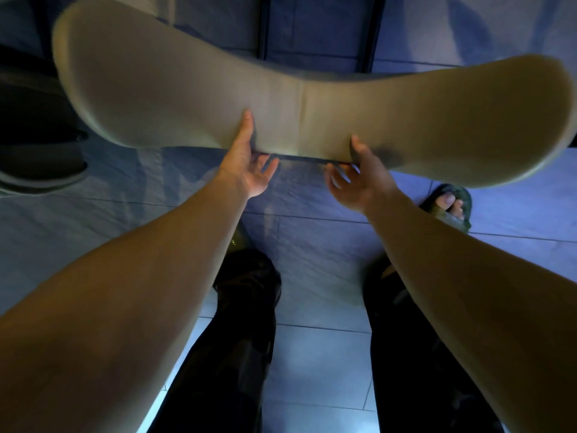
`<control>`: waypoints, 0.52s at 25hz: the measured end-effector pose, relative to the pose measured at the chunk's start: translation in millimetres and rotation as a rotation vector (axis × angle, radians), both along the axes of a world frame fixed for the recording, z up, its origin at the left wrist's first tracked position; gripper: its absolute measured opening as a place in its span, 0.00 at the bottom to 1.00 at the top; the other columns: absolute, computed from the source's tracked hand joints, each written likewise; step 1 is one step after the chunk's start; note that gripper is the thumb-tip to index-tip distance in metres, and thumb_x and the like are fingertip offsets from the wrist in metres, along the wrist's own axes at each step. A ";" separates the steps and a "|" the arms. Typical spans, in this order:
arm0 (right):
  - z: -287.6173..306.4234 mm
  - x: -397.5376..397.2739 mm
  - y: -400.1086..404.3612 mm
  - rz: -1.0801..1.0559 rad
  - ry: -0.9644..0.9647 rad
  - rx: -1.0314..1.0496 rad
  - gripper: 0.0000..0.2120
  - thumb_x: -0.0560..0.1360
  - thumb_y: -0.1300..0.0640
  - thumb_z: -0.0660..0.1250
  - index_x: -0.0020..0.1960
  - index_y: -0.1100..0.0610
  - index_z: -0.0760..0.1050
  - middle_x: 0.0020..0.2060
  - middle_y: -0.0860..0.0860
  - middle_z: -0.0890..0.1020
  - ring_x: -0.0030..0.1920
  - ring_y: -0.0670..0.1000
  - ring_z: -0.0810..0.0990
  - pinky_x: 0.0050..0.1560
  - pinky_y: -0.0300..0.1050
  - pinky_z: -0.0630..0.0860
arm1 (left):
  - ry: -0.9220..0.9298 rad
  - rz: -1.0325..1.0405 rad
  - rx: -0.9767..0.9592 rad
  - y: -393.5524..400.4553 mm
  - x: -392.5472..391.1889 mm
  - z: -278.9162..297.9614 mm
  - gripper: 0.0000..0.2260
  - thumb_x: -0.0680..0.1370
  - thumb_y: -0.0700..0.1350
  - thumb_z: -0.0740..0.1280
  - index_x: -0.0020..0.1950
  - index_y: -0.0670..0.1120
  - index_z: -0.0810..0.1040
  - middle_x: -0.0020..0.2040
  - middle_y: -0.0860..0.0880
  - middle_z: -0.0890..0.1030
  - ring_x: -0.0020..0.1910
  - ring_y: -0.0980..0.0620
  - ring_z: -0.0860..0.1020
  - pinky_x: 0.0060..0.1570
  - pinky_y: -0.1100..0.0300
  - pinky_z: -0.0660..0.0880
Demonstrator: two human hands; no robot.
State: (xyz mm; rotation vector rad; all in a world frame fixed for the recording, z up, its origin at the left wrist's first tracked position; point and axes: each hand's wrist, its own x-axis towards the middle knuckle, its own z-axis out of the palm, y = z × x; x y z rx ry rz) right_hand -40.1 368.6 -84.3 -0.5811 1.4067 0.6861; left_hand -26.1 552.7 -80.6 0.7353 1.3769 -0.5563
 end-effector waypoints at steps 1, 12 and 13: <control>-0.7 -0.7 -0.7 -0.006 -0.003 0.002 0.15 0.76 0.46 0.68 0.39 0.57 0.71 0.35 0.51 0.69 0.38 0.49 0.72 0.45 0.41 0.75 | -0.001 0.002 -0.009 -2.5 -0.1 -0.2 0.26 0.72 0.62 0.69 0.66 0.49 0.74 0.55 0.51 0.80 0.62 0.54 0.76 0.66 0.55 0.69; 17.1 2.7 3.5 -0.020 0.015 -0.059 0.16 0.77 0.45 0.67 0.38 0.56 0.69 0.34 0.51 0.69 0.35 0.52 0.65 0.56 0.43 0.75 | 0.014 -0.023 -0.055 3.6 -0.4 12.2 0.24 0.71 0.61 0.71 0.60 0.47 0.76 0.50 0.51 0.82 0.50 0.54 0.80 0.61 0.58 0.75; 23.9 1.7 1.8 -0.007 0.009 -0.051 0.17 0.77 0.45 0.66 0.37 0.55 0.69 0.33 0.51 0.70 0.48 0.48 0.53 0.57 0.43 0.75 | 0.013 -0.022 -0.065 3.7 -2.5 16.1 0.23 0.71 0.61 0.71 0.58 0.48 0.77 0.47 0.52 0.83 0.44 0.55 0.79 0.57 0.60 0.77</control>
